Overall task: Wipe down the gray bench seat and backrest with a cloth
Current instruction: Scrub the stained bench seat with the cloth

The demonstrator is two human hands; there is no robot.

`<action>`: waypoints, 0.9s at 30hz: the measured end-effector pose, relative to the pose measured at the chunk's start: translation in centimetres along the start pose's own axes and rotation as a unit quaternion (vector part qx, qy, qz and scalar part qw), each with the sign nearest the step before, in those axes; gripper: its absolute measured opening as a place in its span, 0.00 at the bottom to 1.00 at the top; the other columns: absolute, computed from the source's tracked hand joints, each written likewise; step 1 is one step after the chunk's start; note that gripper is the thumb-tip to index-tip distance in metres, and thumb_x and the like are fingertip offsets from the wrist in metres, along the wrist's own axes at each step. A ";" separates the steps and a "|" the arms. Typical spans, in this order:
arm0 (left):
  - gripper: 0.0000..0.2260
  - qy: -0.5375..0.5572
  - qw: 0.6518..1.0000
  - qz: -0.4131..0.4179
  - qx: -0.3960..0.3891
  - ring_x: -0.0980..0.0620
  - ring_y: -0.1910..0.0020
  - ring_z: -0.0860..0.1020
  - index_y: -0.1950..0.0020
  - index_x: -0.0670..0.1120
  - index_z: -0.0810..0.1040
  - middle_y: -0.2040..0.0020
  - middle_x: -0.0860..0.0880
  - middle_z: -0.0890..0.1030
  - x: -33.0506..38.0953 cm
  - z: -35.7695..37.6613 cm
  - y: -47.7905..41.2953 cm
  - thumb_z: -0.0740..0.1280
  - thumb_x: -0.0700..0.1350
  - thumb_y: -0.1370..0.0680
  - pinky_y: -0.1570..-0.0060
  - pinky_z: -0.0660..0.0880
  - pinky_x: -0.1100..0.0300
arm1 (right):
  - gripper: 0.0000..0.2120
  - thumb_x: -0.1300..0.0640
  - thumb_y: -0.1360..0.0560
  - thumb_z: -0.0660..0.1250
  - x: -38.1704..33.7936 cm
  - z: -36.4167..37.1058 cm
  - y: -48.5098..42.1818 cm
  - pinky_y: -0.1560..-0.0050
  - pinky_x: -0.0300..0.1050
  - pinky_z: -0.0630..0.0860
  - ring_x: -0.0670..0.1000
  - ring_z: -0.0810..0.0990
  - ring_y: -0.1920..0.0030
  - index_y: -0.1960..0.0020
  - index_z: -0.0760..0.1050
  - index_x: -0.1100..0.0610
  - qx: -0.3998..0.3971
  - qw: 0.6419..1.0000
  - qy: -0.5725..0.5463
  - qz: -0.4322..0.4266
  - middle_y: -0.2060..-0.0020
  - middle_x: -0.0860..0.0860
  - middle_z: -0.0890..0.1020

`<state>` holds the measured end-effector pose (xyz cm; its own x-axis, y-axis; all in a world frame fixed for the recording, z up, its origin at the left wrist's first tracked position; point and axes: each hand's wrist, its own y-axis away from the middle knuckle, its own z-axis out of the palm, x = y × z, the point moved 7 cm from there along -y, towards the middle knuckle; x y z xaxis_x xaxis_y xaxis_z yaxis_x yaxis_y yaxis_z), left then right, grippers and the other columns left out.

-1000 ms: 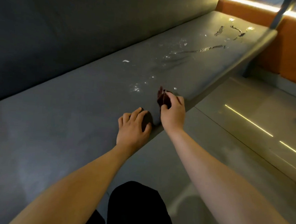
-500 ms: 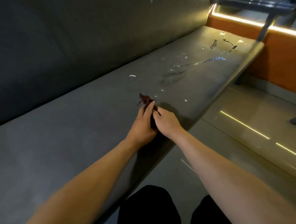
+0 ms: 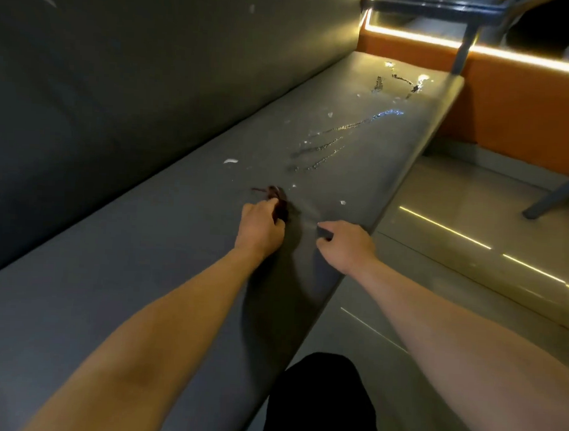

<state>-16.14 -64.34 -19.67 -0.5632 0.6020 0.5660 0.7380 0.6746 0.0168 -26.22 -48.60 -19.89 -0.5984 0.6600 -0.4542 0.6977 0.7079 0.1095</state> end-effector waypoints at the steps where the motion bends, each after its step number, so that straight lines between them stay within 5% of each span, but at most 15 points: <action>1: 0.22 0.005 0.999 0.031 -0.008 0.43 0.31 0.68 0.23 0.44 0.68 0.30 0.44 0.75 1.6 1.1 0.3 0.63 0.43 0.18 0.30 0.69 0.49 | 0.20 0.49 0.20 0.63 0.4 0.0 -0.3 0.37 0.48 0.74 0.54 0.77 0.34 0.29 0.75 0.47 -0.004 1.000 -0.014 0.004 0.31 0.48 0.78; 9: 0.20 -0.050 0.985 0.163 0.022 0.45 0.33 0.70 0.26 0.44 0.72 0.31 0.46 0.77 4.2 3.7 1.0 0.61 0.40 0.18 0.31 0.67 0.54 | 0.16 0.56 0.19 0.63 1.8 0.2 -1.2 0.37 0.49 0.75 0.53 0.80 0.38 0.33 0.80 0.50 0.055 0.997 -0.056 -0.018 0.37 0.48 0.82; 16: 0.22 -0.043 0.994 -0.019 0.098 0.41 0.28 0.65 0.22 0.42 0.67 0.26 0.42 0.71 -1.7 0.2 -2.4 0.57 0.39 0.17 0.27 0.64 0.50 | 0.14 0.55 0.19 0.62 1.7 0.3 -1.5 0.39 0.45 0.72 0.51 0.79 0.40 0.37 0.82 0.50 0.083 0.994 -0.059 -0.029 0.40 0.46 0.82; 23: 0.20 -0.009 0.994 0.091 0.055 0.47 0.34 0.67 0.25 0.48 0.74 0.28 0.50 0.74 5.8 5.2 0.7 0.60 0.40 0.17 0.34 0.67 0.57 | 0.17 0.60 0.20 0.64 3.1 0.7 0.6 0.29 0.46 0.66 0.53 0.73 0.31 0.33 0.78 0.56 0.150 0.984 -0.077 -0.051 0.34 0.52 0.77; 27: 0.18 0.001 0.988 0.155 0.026 0.50 0.35 0.67 0.29 0.51 0.77 0.29 0.52 0.75 7.3 6.3 2.0 0.62 0.41 0.18 0.34 0.63 0.62 | 0.18 0.49 0.19 0.64 7.5 -0.1 1.6 0.31 0.50 0.70 0.53 0.68 0.30 0.31 0.75 0.50 0.187 0.973 -0.109 0.075 0.32 0.50 0.71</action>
<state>-21.08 -55.89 -20.65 -0.3129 0.7826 0.5383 0.8547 0.4791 -0.1997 -29.60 -42.50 -23.01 -0.4098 0.6502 -0.6398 0.8894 0.4407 -0.1217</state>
